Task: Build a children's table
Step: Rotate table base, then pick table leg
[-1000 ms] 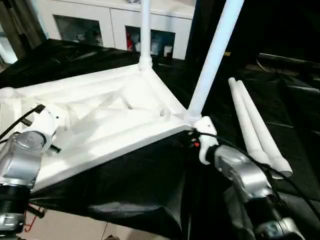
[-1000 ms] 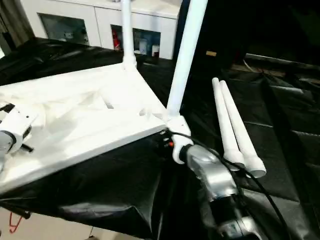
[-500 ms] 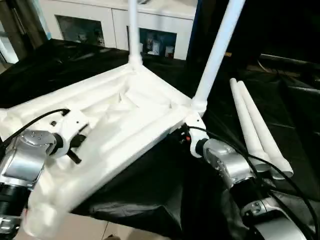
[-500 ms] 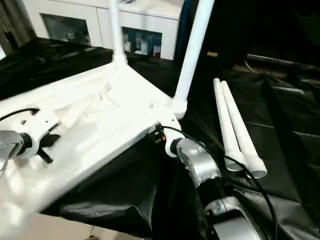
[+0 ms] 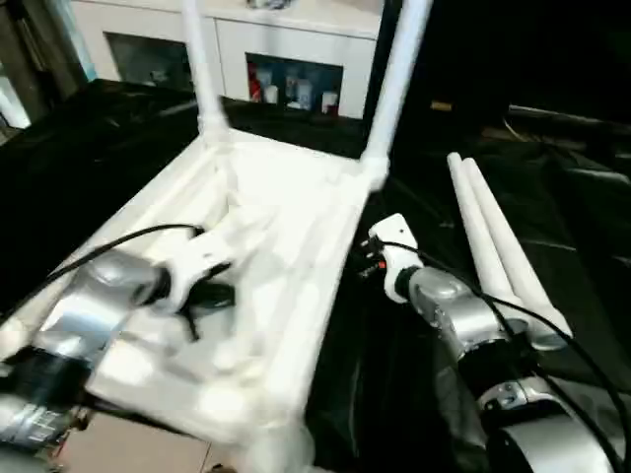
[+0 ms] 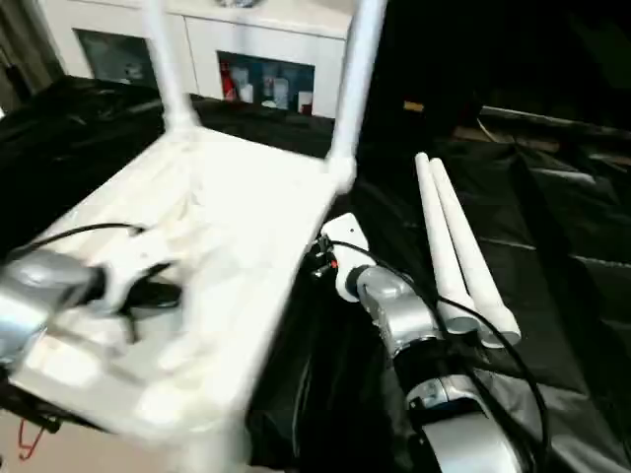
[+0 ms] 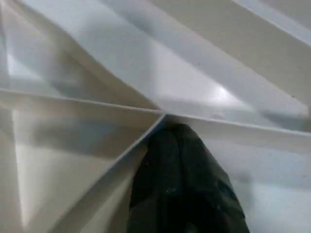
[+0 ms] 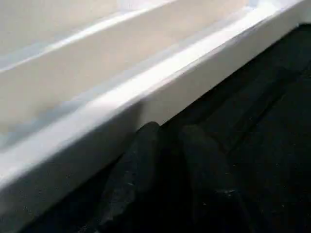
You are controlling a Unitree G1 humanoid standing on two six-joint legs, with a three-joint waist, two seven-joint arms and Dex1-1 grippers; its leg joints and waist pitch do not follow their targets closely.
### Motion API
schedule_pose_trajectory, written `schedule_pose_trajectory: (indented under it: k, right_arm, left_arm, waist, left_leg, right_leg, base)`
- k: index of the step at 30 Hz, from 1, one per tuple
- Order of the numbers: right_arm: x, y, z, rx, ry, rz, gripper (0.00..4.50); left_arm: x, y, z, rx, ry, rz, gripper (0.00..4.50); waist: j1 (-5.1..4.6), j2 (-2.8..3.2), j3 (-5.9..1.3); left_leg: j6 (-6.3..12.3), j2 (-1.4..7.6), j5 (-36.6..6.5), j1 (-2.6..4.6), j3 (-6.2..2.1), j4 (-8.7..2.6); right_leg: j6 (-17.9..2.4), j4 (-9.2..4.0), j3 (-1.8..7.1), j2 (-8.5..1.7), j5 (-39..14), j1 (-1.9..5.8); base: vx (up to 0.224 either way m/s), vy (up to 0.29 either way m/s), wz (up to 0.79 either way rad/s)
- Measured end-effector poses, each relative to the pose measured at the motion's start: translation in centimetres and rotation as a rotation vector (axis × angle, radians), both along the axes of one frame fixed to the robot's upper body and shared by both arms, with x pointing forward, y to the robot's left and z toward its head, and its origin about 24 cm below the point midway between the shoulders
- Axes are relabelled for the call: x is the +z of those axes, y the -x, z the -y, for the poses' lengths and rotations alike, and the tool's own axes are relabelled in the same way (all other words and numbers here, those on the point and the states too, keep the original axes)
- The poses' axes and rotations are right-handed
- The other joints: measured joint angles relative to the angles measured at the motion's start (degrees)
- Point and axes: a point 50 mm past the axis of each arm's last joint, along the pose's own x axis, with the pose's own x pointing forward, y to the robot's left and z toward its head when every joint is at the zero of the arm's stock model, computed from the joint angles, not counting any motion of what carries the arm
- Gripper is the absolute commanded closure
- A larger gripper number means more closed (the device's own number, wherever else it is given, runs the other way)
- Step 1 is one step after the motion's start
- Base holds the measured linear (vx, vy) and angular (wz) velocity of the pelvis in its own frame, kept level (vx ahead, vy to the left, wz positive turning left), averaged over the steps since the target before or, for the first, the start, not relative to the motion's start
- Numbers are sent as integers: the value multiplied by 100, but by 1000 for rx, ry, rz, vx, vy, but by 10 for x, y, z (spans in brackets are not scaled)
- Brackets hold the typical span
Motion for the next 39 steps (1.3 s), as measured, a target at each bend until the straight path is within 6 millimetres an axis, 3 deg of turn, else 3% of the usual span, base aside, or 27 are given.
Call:
schedule_pose_trajectory:
  k: [5,8,13,17,23,27,31,33,39]
  right_arm:
    - [2,-1,-1,2,-5,14,443]
    - [5,-1,-1,4,-8,32,448]
    - [16,-3,1,-24,10,85,448]
    - [29,-8,11,-115,101,104,448]
    - [63,-11,40,-243,-19,110,405]
    - [71,-15,63,-358,23,90,365]
    - [81,-21,79,-422,70,102,330]
    - [83,-22,86,-444,97,90,325]
    - [76,-20,110,-545,166,-35,254]
  left_arm:
    - [6,-29,15,79,0,123,450]
    - [10,-39,20,115,0,187,450]
    - [6,-48,24,178,-21,287,450]
    - [12,-49,34,152,39,363,450]
    - [22,-30,43,75,173,423,450]
    - [41,-19,48,45,262,453,450]
    - [45,-8,54,9,330,432,450]
    - [45,-1,59,-24,376,390,429]
    - [48,13,72,-85,419,347,360]
  waist:
    - [5,12,7]
    - [-7,18,10]
    - [-1,19,10]
    - [61,16,8]
    - [118,25,14]
    - [119,31,17]
    - [96,74,22]
    - [80,74,22]
    - [55,73,22]
  left_leg:
    - [-2,0,3,-3,-1,2]
    - [-3,0,4,-3,-3,2]
    - [10,0,13,-7,-5,2]
    - [12,-1,15,-9,-4,5]
    - [13,1,14,-7,-4,3]
    - [7,1,16,-1,-3,4]
    - [4,-1,18,-1,-2,6]
    - [2,0,19,1,-2,5]
    - [2,-1,20,-4,-2,10]
  right_leg:
    - [-3,0,-1,0,16,2]
    - [-4,0,-1,2,18,1]
    - [-4,-4,-1,4,18,-1]
    - [-4,-14,0,2,17,5]
    - [-4,-14,0,3,17,0]
    - [-3,-3,2,3,18,3]
    - [-1,2,4,3,25,2]
    - [-1,8,3,5,25,0]
    - [-1,5,4,5,25,0]
  base:
    - [0,0,0]
    - [0,0,0]
    - [0,0,0]
    - [0,0,0]
    - [0,0,0]
    - [0,0,0]
    - [0,0,0]
    - [0,0,0]
    - [0,0,0]
